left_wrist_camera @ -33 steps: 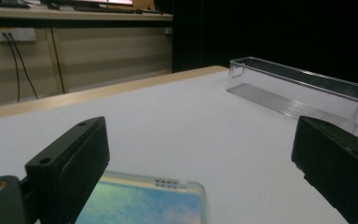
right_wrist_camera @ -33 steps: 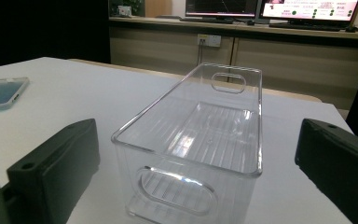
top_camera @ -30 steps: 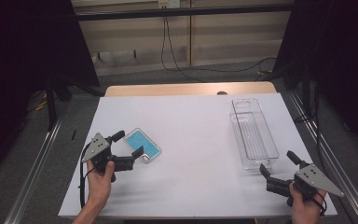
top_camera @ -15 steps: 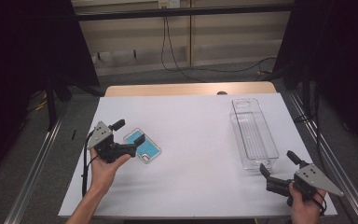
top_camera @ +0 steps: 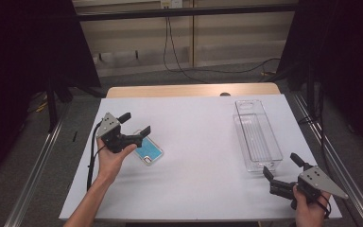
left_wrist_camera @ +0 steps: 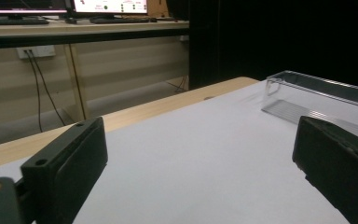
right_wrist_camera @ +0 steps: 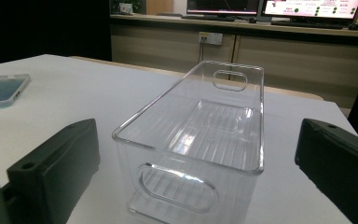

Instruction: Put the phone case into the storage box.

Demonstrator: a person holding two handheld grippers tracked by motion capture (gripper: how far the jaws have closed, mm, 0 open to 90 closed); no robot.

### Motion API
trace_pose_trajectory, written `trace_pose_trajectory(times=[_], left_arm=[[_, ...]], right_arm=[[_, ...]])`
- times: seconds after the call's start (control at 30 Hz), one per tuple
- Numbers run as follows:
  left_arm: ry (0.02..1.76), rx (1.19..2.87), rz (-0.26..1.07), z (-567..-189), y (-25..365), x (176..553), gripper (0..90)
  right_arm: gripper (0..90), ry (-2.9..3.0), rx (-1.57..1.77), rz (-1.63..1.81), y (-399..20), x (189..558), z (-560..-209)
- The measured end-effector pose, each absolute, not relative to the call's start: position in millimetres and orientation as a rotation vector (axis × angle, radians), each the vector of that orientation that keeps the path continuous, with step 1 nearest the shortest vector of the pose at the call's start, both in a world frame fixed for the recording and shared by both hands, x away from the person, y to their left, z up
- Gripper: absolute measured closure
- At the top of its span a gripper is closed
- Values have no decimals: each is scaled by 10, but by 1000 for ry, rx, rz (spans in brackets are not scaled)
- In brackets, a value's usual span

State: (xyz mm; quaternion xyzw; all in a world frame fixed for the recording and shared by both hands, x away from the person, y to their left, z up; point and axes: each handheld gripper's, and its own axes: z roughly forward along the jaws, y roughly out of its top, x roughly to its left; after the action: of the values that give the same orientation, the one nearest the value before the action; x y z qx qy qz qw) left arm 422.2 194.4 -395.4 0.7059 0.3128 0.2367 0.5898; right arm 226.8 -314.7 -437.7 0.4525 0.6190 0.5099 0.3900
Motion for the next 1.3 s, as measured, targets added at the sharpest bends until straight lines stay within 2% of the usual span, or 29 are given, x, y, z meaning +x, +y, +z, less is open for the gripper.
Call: trace_pose_trajectory(times=[0.4, 0.8, 0.9, 0.97, 1.03, 1.1, 1.17, 1.3], left_arm=[[744, 1616, 588, -3920, 1903, 4502, 33], [726, 1679, 630, -4029, 1925, 4642, 94], [733, 1686, 658, -4020, 1933, 4635, 165], [734, 1674, 651, -4009, 1958, 4637, 263], [747, 1671, 654, -4003, 1960, 4632, 279], [737, 1669, 647, -4004, 1964, 4629, 356], [740, 1668, 655, -4002, 1953, 4625, 372], [732, 1681, 626, -4005, 1932, 4612, 473]], right_arm=[[0, 1576, 1149, 1292, -3145, 2268, -4379], [0, 1574, 1158, 1285, -3148, 2271, -4384], [0, 1575, 1155, 1285, -3145, 2263, -4384], [0, 1575, 1158, 1286, -3147, 2260, -4385], [0, 1572, 1161, 1289, -3152, 2259, -4385], [0, 1574, 1159, 1289, -3154, 2262, -4386], [0, 1576, 1158, 1290, -3150, 2266, -4387], [0, 1577, 1157, 1290, -3148, 2263, -4385]])
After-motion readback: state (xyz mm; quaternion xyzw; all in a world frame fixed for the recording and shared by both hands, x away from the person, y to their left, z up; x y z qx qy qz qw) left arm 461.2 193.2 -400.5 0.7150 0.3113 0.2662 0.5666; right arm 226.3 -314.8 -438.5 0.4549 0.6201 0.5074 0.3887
